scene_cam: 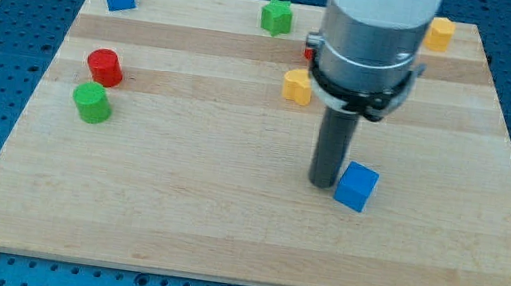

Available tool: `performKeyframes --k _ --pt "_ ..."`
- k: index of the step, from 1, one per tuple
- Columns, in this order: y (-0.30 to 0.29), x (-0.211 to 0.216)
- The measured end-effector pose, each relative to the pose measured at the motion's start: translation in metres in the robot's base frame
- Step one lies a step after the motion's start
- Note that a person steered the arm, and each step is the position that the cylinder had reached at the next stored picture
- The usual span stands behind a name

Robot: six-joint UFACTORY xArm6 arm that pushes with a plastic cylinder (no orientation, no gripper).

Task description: Place the blue cube diagonally top right to the green circle

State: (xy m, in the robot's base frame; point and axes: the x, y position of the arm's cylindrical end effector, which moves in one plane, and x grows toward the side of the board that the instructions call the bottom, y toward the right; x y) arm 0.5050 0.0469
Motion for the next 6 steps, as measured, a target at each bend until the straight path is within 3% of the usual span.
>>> performKeyframes --k 1,2,3,4,6 --pt "-0.034 0.031" --pt "0.004 0.049" --pt "0.055 0.017" --pt "0.084 -0.044" --pt "0.116 -0.051"
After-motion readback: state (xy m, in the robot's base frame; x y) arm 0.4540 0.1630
